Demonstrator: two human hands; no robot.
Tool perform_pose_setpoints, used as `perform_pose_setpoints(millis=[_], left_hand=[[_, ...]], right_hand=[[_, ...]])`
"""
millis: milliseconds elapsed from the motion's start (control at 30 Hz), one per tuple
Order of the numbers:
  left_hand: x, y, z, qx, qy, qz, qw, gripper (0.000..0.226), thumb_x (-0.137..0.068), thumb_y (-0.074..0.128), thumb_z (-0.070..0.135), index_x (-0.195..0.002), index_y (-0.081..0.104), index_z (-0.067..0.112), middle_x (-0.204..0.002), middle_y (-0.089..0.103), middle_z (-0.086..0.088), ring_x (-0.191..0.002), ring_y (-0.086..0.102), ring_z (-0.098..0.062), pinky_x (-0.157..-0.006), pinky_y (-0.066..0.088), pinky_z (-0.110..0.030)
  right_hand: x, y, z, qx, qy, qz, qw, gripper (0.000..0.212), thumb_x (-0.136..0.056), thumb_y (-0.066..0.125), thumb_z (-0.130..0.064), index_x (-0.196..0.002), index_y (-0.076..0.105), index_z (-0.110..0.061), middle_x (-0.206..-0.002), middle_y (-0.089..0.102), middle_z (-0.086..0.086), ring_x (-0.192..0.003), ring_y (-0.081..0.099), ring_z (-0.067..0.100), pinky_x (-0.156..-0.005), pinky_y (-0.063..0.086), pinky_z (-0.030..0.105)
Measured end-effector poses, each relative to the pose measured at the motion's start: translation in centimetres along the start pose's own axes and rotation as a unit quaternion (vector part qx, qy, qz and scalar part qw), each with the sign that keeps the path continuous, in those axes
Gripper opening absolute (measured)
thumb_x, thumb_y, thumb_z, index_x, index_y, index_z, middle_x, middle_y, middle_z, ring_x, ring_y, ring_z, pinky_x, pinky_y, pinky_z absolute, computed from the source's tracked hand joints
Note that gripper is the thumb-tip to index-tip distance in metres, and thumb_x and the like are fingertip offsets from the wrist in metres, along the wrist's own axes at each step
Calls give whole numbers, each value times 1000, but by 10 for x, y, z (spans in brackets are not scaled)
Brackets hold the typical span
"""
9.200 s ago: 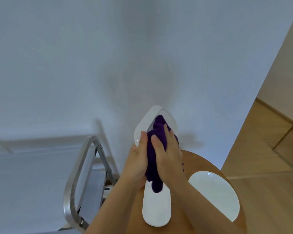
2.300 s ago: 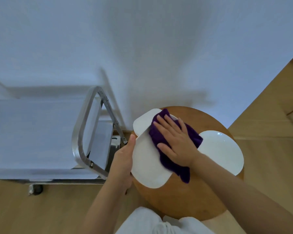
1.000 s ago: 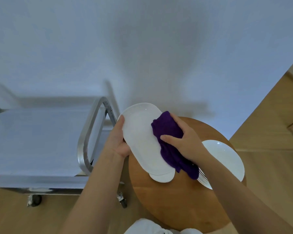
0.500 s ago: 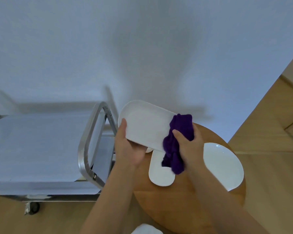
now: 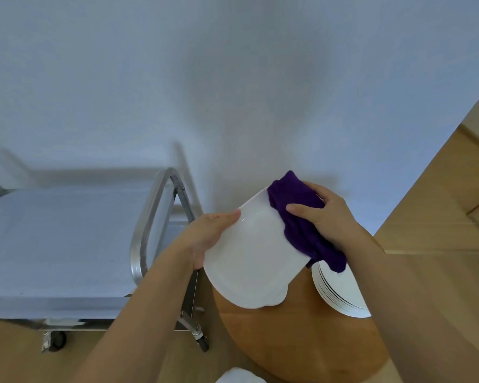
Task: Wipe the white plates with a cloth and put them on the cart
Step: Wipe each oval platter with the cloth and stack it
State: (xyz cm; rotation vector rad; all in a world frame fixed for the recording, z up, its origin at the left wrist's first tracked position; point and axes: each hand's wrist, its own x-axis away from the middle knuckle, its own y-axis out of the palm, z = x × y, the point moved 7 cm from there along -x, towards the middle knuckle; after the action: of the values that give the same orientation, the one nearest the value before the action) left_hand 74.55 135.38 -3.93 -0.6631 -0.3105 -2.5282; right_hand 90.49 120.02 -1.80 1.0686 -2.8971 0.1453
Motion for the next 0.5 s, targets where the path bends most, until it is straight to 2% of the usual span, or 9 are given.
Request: perform_pose_setpoints(millis=[100,200,267,333,400,500], left_hand=[[1,4,4,24,23,33,999,30,-91,60,33,-75,78,14,-82,76,-7,-71,73,-22,-61,59,-32],[2,15,4,54,55,81,994,24,-93,57,33,-88,72,15,-74,75,-1,-63,72,-17,-53,56,-27],[2,21,3,79,78,114,987,22,-94,56,34,-86,69,17,-67,74,4,-57,70,-11,-45,52,-23],[2,26,2,110,93,128,981,22,-95,55,33,-85,68,18,-67,74,5,-57,70,-10,-43,51,-21],[2,27,-4,138,97,144,975,23,-96,54,33,-87,69,18,-71,74,3,-62,71,-12,-47,54,-24],[4,27,-8,187,117,174,960,23,-96,54,33,-86,68,18,-68,73,5,-60,70,-9,-47,53,-21]], right_hand=[[9,-1,10,-45,4,122,992,48,-73,77,-29,-114,52,-34,-100,62,-18,-86,63,2,-62,50,15],[22,10,21,-109,1,185,977,51,-80,71,-24,-123,45,-28,-108,58,-15,-95,59,3,-75,49,22],[31,19,27,-118,-2,195,974,56,-83,68,-25,-131,39,-29,-109,55,-20,-96,57,-1,-73,47,18],[38,25,32,-113,1,189,975,58,-84,67,-27,-133,37,-31,-110,54,-23,-96,56,-3,-72,46,16],[43,29,36,-108,4,177,978,55,-84,67,-27,-130,39,-33,-111,55,-22,-96,56,-4,-72,46,15],[54,39,41,-93,3,169,981,44,-84,67,-25,-118,43,-36,-104,57,-22,-87,58,-9,-59,46,6]])
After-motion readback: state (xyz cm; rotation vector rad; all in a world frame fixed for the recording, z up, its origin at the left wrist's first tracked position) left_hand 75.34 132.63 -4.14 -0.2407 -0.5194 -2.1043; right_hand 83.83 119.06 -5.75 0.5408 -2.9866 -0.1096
